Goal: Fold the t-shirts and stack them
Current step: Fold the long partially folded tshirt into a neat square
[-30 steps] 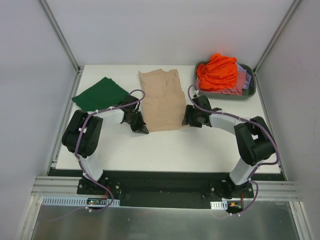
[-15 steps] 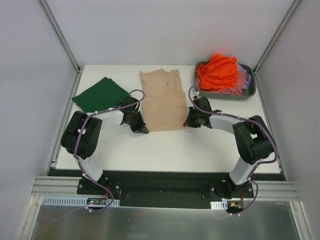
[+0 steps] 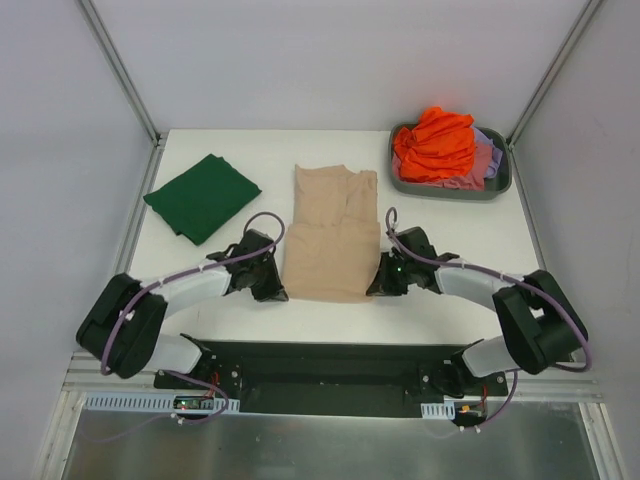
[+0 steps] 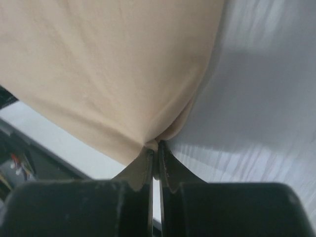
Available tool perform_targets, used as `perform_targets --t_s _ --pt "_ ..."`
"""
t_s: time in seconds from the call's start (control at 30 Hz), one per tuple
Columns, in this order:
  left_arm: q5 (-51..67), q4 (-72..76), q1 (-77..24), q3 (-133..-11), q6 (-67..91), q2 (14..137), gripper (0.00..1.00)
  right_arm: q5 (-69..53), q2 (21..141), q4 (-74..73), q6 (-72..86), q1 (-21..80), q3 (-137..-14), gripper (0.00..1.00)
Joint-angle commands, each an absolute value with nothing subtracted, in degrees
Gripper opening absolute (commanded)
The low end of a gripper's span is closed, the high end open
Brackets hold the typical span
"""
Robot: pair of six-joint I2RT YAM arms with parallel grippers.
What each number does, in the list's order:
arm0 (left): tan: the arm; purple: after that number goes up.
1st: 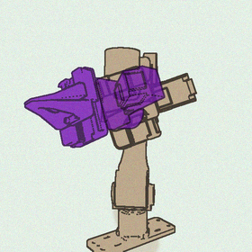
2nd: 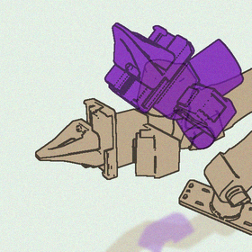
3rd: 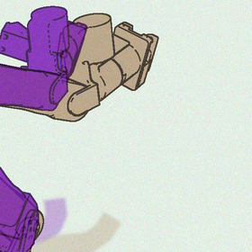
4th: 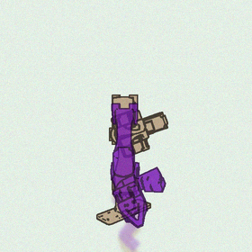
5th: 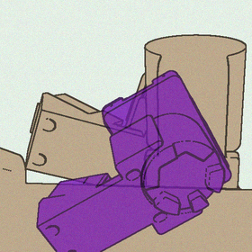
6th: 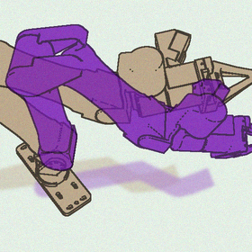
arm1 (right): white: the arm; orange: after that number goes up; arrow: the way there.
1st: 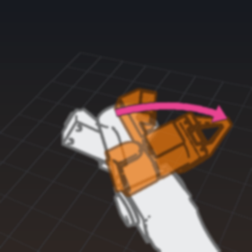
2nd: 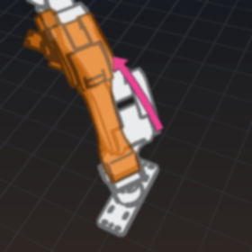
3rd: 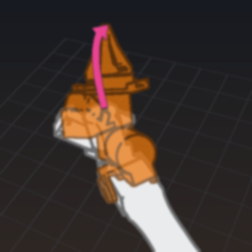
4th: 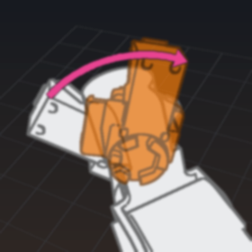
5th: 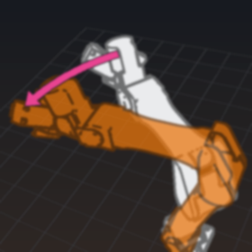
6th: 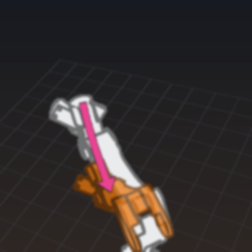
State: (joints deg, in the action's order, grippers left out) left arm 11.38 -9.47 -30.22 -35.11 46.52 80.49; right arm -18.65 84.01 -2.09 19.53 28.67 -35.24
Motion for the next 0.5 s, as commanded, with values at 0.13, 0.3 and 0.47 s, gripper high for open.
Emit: perform_targets --t_s 0.13,0.3,0.47 --pt "6.2 -22.1 -36.7 -26.6 52.0 53.6 0.0 -32.7 65.9 -23.3 18.3 34.0 -31.4 0.01" --pt "4.7 -32.0 -37.5 -26.5 54.5 34.9 0.0 -35.0 55.6 -38.4 15.2 35.5 -36.4 0.01" --pt "7.4 -33.5 -37.6 -29.0 54.8 27.7 0.0 -43.3 51.3 -45.3 15.5 36.0 -40.3 0.01"
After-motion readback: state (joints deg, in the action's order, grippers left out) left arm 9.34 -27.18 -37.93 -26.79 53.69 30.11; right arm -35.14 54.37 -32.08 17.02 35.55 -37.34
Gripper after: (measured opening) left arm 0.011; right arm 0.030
